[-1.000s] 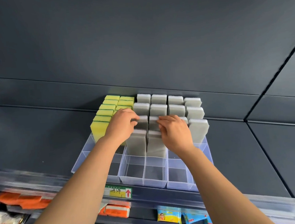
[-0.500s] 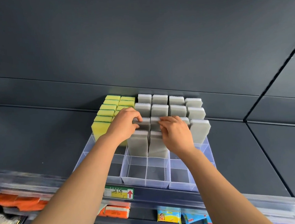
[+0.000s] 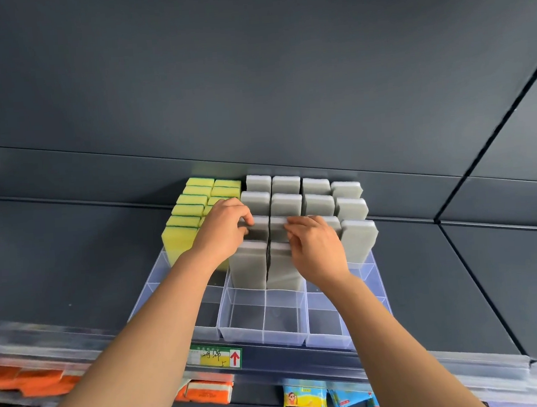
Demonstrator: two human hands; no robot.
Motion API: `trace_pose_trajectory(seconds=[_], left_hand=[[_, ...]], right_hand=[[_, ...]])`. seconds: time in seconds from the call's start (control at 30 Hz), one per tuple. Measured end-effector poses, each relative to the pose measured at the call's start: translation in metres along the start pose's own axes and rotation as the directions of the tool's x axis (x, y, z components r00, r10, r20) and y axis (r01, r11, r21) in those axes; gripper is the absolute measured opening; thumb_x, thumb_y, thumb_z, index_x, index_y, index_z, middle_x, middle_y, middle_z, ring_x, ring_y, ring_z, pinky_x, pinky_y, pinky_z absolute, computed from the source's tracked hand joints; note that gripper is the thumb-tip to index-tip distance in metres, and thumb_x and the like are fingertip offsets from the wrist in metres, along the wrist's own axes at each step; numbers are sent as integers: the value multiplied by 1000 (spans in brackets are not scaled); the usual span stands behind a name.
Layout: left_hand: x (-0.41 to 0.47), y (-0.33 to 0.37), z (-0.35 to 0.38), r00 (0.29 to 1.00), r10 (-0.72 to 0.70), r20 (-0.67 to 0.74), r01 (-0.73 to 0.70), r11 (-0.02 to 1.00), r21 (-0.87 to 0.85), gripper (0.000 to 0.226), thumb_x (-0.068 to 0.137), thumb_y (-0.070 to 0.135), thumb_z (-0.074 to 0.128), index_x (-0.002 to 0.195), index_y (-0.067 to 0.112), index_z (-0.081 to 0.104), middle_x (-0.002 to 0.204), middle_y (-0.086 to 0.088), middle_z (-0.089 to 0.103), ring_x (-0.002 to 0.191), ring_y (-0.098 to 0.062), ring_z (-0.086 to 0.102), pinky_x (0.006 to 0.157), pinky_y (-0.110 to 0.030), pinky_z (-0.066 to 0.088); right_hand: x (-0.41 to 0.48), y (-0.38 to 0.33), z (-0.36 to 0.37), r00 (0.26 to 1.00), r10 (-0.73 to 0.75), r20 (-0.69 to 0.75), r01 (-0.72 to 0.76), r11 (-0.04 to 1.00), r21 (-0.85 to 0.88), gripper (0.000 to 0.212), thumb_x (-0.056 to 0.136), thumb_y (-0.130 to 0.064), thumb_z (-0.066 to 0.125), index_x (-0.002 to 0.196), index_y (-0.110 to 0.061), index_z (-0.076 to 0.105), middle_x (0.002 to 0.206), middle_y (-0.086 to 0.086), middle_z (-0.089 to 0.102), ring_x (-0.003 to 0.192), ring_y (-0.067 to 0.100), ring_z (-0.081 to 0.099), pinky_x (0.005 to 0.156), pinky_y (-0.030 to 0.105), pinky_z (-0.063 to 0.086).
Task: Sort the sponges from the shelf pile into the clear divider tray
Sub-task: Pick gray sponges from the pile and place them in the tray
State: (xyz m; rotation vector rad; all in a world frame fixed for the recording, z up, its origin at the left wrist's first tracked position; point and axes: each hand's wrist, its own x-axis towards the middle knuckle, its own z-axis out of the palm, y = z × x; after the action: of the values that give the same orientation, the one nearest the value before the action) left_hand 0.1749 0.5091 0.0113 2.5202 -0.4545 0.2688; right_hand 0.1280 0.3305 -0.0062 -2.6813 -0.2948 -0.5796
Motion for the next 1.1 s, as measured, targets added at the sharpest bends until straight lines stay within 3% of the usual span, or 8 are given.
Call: trace_pose_trajectory(seconds=[0.2,0.37,0.57,0.77,1.1], left_hand=[[-5,1,-4,999,32,-30,-31,999,13,12,87,9,61,96,10,69,110,-1,60,104,-19,49,87,-31,42],[-13,4,-10,995,59,-78,-54,997,59,18,90,13,57,104,12,68,115,1,61,112,-18,46,91,-24,32],[-30,18,-8,985,113,-131,-92,984,153,34,89,15,58,123,10,58,124,-2,57,119,-21,45,99,-30,35],[-39,49,9,969,218,-119,-180,946,269,37,79,14,69,115,9,63,120,-8,60,113,-28,51,93,-40,43],[-49,143,74,899,438,-23,-411,860,301,43,56,7,83,96,9,68,103,-6,66,99,-27,60,81,-35,51]], right_hand=[[-1,-5,-1,999,12,-30,-10,999,37,31,87,-6,50,115,-7,62,105,7,67,93,33,54,78,40,48],[-5,-8,-1,998,16,-64,-12,999,51,31,88,-8,48,114,-7,63,108,7,66,95,33,54,79,40,49],[-17,-4,-9,992,46,-120,-43,999,26,31,87,-14,45,112,-7,63,111,7,66,98,35,57,77,44,50],[-50,19,-33,974,106,-202,-134,983,-127,34,86,-22,51,117,-10,61,126,12,59,116,32,55,87,42,47],[-122,90,-89,939,325,-115,-345,896,-279,50,82,-26,69,127,-8,54,137,14,50,130,33,42,103,46,36]])
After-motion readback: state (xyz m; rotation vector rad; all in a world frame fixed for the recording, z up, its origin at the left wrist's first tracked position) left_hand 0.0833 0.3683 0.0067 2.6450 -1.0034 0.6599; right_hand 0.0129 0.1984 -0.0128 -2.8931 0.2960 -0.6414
